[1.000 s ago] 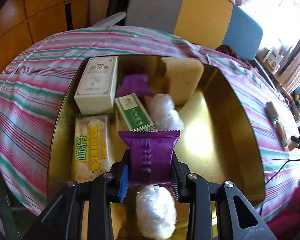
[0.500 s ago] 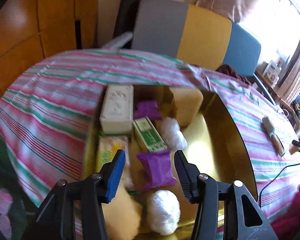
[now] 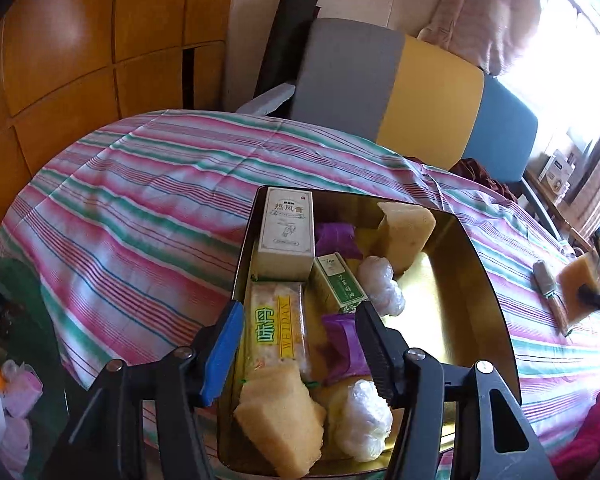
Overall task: Organize objects
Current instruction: 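Lower the yellow sponge into the tray and open the right gripper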
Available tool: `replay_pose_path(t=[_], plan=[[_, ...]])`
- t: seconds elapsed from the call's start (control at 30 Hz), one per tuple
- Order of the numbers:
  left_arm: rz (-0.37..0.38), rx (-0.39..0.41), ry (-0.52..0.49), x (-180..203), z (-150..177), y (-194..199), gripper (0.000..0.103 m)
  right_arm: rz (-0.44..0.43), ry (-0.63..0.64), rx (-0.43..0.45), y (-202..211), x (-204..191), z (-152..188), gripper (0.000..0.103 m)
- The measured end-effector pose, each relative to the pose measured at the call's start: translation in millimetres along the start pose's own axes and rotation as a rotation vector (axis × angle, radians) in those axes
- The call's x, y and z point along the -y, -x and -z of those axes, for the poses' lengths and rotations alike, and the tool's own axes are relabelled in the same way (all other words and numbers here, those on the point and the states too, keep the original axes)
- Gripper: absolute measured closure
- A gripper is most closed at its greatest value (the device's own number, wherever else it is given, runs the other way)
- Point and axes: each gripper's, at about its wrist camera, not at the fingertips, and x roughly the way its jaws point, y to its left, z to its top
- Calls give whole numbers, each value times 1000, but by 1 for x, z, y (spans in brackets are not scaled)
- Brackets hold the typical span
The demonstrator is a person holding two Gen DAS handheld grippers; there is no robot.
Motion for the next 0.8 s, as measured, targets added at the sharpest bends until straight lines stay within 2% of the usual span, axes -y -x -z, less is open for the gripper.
replay_pose_path(t=[0.13, 0.37, 0.5, 0.57, 0.67, 0.8], plan=[[-1, 4, -5, -1, 5, 2, 41, -69, 83, -104, -51, -51, 7, 61], [-12, 14, 9, -9, 8, 5, 36, -140, 154, -247, -103, -98, 23, 55], [-8, 10, 18, -12, 11, 4, 35, -187, 129, -254, -105, -100, 27, 50], [-10, 18, 21, -13, 11, 6, 32, -214, 107, -239, -100, -96, 26, 40], [-13, 35, 19, -12, 10, 10, 30, -231, 67, -204, -93, -89, 22, 32], [-15, 50, 7, -9, 9, 15, 29, -220, 44, -167, -79, -79, 19, 31]])
